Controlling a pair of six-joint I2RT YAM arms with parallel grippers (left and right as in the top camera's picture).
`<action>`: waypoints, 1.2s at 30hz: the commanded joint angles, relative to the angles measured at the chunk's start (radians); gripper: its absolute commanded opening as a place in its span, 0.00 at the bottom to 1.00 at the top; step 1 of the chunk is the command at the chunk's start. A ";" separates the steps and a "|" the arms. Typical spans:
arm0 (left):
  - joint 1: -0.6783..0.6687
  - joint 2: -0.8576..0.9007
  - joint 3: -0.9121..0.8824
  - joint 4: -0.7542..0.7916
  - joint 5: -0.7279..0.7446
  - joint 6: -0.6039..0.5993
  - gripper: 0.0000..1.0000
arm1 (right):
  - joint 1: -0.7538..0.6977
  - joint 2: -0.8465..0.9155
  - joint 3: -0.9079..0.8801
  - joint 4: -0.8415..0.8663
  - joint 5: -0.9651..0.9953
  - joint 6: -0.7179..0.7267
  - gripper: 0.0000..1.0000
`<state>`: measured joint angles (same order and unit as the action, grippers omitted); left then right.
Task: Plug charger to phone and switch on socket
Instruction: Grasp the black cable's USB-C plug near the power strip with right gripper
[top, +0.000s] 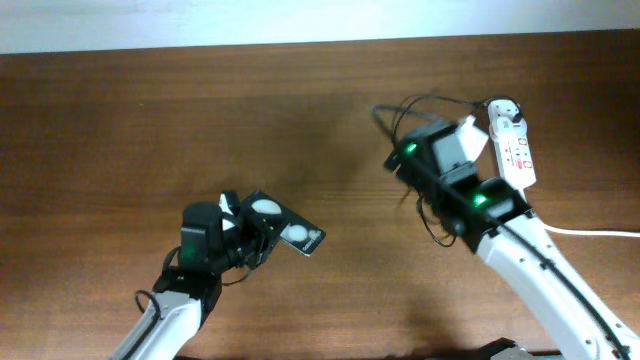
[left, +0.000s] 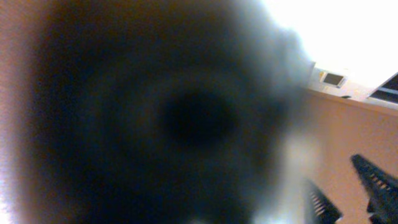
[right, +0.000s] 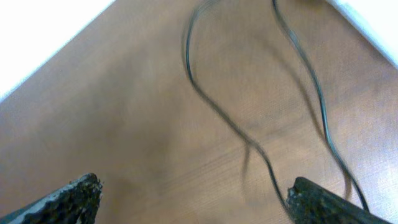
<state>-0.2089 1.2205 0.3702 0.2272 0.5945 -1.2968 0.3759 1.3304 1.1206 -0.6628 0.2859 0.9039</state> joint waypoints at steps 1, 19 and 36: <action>-0.023 0.105 0.011 0.118 0.038 0.019 0.00 | -0.103 0.132 0.093 0.054 -0.068 -0.151 0.96; -0.077 0.187 0.042 0.214 -0.095 0.019 0.01 | -0.200 0.973 0.616 0.193 -0.069 -0.220 0.44; -0.077 0.187 0.042 0.199 -0.076 0.019 0.02 | -0.053 0.973 0.598 -0.186 -0.313 -0.587 0.04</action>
<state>-0.2844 1.4101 0.3855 0.4156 0.5041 -1.2972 0.2516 2.2826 1.7451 -0.7856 0.0048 0.4381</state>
